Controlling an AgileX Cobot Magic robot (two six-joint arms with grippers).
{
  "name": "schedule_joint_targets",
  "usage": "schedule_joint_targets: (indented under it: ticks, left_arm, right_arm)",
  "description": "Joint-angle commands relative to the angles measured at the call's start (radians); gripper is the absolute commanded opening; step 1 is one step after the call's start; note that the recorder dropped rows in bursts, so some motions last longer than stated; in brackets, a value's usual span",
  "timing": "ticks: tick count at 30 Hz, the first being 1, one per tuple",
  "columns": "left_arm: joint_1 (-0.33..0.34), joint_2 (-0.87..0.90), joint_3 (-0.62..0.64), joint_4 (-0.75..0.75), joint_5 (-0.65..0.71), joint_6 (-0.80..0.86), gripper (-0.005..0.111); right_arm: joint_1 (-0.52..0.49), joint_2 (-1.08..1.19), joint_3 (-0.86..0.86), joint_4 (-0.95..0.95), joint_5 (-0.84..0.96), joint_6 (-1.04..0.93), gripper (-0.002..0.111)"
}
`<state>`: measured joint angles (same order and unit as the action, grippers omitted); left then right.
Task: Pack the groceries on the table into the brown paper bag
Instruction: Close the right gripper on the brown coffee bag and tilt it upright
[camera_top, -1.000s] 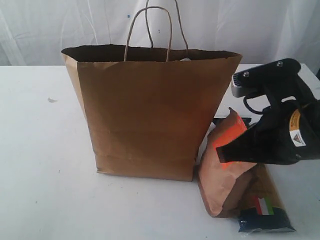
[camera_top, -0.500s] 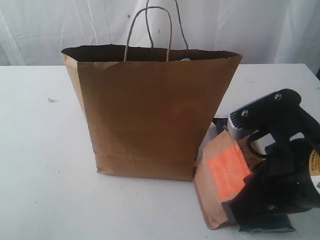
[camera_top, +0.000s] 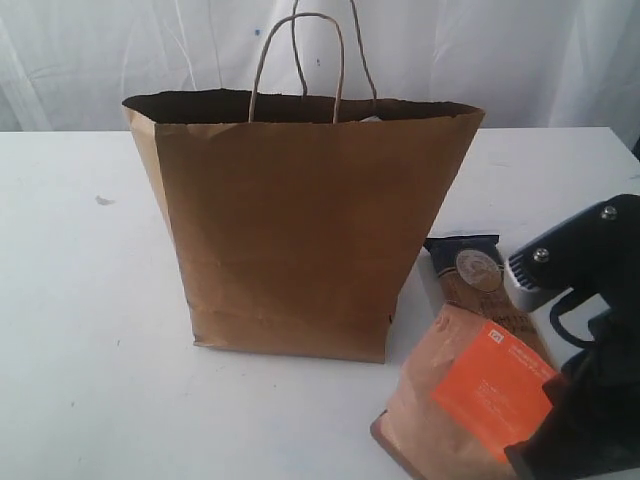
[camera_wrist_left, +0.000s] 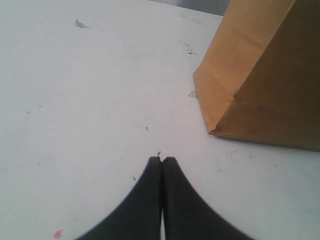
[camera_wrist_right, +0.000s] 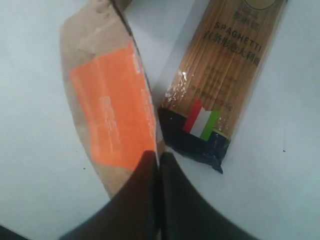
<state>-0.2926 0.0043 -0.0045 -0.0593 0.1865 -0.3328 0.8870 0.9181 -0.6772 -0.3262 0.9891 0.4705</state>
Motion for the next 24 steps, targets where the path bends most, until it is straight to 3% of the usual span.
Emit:
schedule_joint_targets:
  ticks: [1,6,12,14,24]
  left_arm:
    - [0.002,-0.004,0.005,0.0,-0.004,-0.004,0.0]
    - [0.002,-0.004,0.005,0.0,-0.004,-0.004,0.0]
    - [0.002,-0.004,0.005,0.0,-0.004,-0.004,0.0]
    - [0.002,-0.004,0.005,0.0,-0.004,-0.004,0.0]
    - [0.002,-0.004,0.005,0.0,-0.004,-0.004,0.0]
  right_arm:
    - [0.002,-0.009,-0.002,0.019,-0.001,-0.052,0.0]
    - [0.002,-0.009,-0.025,0.075,-0.013,-0.153,0.008]
    - [0.002,-0.009,-0.077,0.079,-0.016,-0.193,0.052]
    - [0.002,-0.007,-0.082,0.079,-0.036,-0.205,0.06]
    - [0.002,0.145,-0.144,0.058,-0.067,-0.275,0.061]
